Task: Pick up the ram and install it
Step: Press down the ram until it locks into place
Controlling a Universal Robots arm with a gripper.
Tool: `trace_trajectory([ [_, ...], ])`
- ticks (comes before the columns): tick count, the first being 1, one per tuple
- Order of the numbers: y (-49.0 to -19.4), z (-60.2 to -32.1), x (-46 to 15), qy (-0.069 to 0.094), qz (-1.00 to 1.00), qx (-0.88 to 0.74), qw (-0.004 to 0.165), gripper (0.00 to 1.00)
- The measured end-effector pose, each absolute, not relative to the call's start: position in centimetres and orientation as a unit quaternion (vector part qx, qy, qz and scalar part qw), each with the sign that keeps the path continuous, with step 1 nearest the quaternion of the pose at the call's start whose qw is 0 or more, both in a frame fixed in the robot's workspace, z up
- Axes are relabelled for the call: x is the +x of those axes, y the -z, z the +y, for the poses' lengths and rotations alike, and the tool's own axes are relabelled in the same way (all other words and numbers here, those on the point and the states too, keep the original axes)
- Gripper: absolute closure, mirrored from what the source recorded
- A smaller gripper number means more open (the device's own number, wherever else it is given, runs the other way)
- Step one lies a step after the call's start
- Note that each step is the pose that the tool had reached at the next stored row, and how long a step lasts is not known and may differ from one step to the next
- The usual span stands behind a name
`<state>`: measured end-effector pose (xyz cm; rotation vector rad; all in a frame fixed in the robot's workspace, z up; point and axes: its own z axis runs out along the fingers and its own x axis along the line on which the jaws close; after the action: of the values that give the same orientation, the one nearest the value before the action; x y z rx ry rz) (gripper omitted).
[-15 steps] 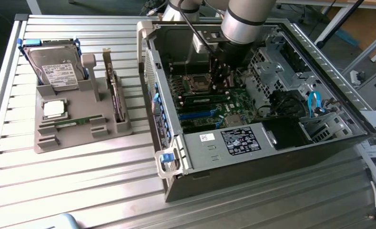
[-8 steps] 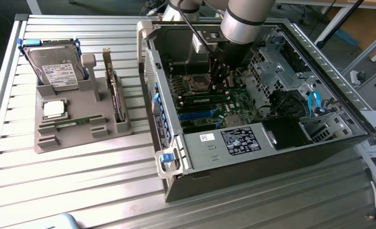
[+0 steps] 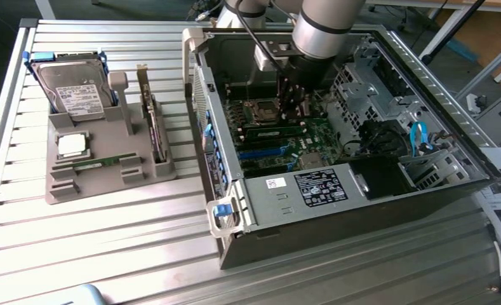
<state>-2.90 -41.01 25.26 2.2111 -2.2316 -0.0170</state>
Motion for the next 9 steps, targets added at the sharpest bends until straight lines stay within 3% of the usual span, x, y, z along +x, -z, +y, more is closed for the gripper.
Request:
trace_trajectory([
  [9,-25.26,-41.03,-3.26,0.005,-0.71,0.704,0.0,0.89],
])
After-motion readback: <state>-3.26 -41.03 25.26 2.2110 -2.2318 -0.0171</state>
